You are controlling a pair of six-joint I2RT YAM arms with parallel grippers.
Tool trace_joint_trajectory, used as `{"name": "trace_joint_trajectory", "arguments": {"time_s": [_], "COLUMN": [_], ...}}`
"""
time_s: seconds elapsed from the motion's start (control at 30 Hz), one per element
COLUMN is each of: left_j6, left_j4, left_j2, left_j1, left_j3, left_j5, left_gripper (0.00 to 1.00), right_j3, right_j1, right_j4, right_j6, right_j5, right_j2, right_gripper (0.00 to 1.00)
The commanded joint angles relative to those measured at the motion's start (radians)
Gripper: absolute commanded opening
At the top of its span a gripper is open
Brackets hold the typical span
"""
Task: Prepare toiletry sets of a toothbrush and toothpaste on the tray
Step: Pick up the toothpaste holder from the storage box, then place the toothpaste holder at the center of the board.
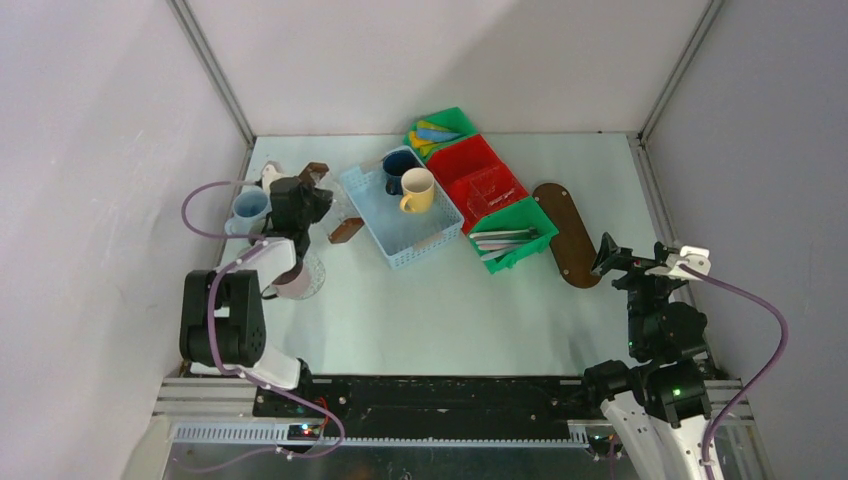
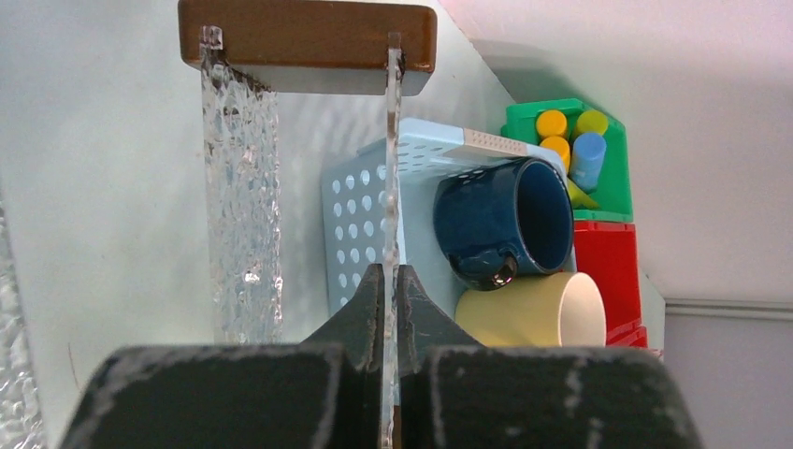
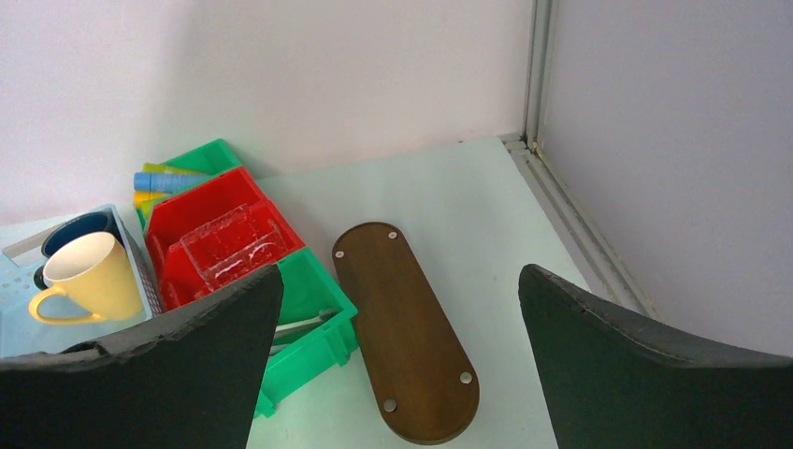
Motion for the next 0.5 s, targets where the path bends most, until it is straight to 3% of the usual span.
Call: {"name": "trace_joint_trajectory", "arguments": {"time_s": [0.0,0.47], "left_j6": [-0.037,-0.123], "left_j4": [0.198,0.403], "left_j2": [0.025,0.106], "left_j1": [0.007,0.073], "left_j3": [-0.019,-0.153], "left_j5": [0.057,0.098], "left_gripper": [0.00,0.00], "right_j3": [-0.006,-0.012], "right_j1": [0.007,0.008], "right_j4": [0.054,0.059], "right_j6": [-0.022,-0.026], "right_j5": [0.014,0.002], "right_j2": [-0.011,-0.021], "right_gripper": [0.99,1.00]}}
